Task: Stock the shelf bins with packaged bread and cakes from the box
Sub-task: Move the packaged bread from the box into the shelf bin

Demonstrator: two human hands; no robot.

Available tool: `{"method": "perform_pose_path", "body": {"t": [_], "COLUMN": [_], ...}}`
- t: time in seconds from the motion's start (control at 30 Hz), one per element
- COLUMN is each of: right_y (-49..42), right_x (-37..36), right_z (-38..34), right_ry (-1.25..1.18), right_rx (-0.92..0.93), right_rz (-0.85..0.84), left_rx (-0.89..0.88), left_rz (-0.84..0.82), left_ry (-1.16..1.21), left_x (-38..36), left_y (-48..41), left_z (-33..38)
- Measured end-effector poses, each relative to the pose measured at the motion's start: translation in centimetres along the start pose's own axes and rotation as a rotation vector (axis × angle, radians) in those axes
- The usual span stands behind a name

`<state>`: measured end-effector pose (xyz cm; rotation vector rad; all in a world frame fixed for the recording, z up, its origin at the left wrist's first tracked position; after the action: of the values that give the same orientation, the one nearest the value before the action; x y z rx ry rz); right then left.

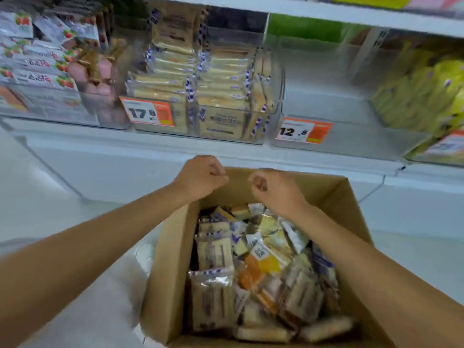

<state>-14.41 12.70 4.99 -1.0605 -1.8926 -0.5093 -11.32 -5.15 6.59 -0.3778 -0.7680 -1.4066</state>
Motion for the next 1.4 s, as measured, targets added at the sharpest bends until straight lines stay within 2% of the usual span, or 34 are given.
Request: {"method": "perform_pose_path", "body": {"t": [0.07,0.17,0.27,0.37,0.43,0.53,0.6,0.67,0.73,0.8,0.9,1.0,1.1,1.2,1.23,1.3,1.4], "right_y": [3.6,6.9,6.9,4.6,3.3,2.4,2.4,2.1,1.7,1.5,1.0,1.5,2.4,4.9,6.0,8.0,10.8], "right_x": [-3.3,-7.9,-12.8,-17.9,-21.3,-23.6,-22.6,-19.2,-13.8,-9.2,-6.9,-6.5,-6.9,-9.6,-10.9,-14.3,-20.4], "right_z": [4.2,8.6,9.3,7.1,5.7,5.3,5.7,6.0,6.1,5.7,4.1,1.9,1.4,3.4,4.1,4.2,2.4], "right_ry": [-0.034,-0.161,-0.272,-0.308,-0.211,0.131,0.164,-0.12,-0.47,-0.784,-1.163,-1.312,-1.263,-1.166,-1.052,-0.718,-0.332], "right_rx": [-0.147,-0.277,-0.299,-0.215,-0.151,-0.055,-0.072,-0.197,-0.318,-0.408,-0.447,-0.442,-0.409,-0.533,-0.543,-0.428,-0.212], "right_rz": [-0.161,-0.253,-0.291,-0.343,-0.425,-0.543,-0.57,-0.493,-0.273,-0.132,-0.079,-0.055,-0.079,-0.104,-0.127,-0.287,-0.642], "left_rx": [0.069,0.109,0.124,0.167,0.208,0.251,0.276,0.299,0.323,0.306,0.27,0.458,0.531,0.527,0.532,0.554,0.541], "left_rz": [-0.069,-0.008,0.104,0.18,0.193,0.177,0.155,0.132,0.126,0.127,0.027,-0.086,-0.299,-0.254,-0.228,-0.201,-0.202], "left_ry": [0.025,0.047,0.054,0.055,0.061,0.111,0.126,0.169,0.283,0.353,0.416,0.751,0.845,0.864,0.901,0.981,0.963], "left_x": [-3.8,-5.8,-4.5,-2.4,-1.4,-0.6,-0.4,-0.2,0.0,-0.2,-2.4,-4.7,-5.8,-5.0,-4.8,-4.5,-4.7], "left_y": [0.7,1.0,1.2,1.5,1.5,1.5,1.7,2.0,2.6,2.8,3.3,3.7,5.2,6.2,6.5,7.0,7.0], "left_z": [-1.5,-3.2,-4.7,-6.5,-7.7,-9.2,-9.6,-9.8,-9.6,-8.7,-5.9,-5.9,-6.7,-8.5,-8.9,-9.2,-8.9]}}
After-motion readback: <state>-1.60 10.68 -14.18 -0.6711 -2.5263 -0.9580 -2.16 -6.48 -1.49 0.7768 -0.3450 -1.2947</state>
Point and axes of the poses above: each hand's wrist, its own y-axis away from the middle knuckle, its own x-axis out of the back of the hand, z = x × y, the point moved 7 cm from there along -y, towards the middle knuckle, and after that the axes turned 6 degrees about x, right-handed, at the moved point
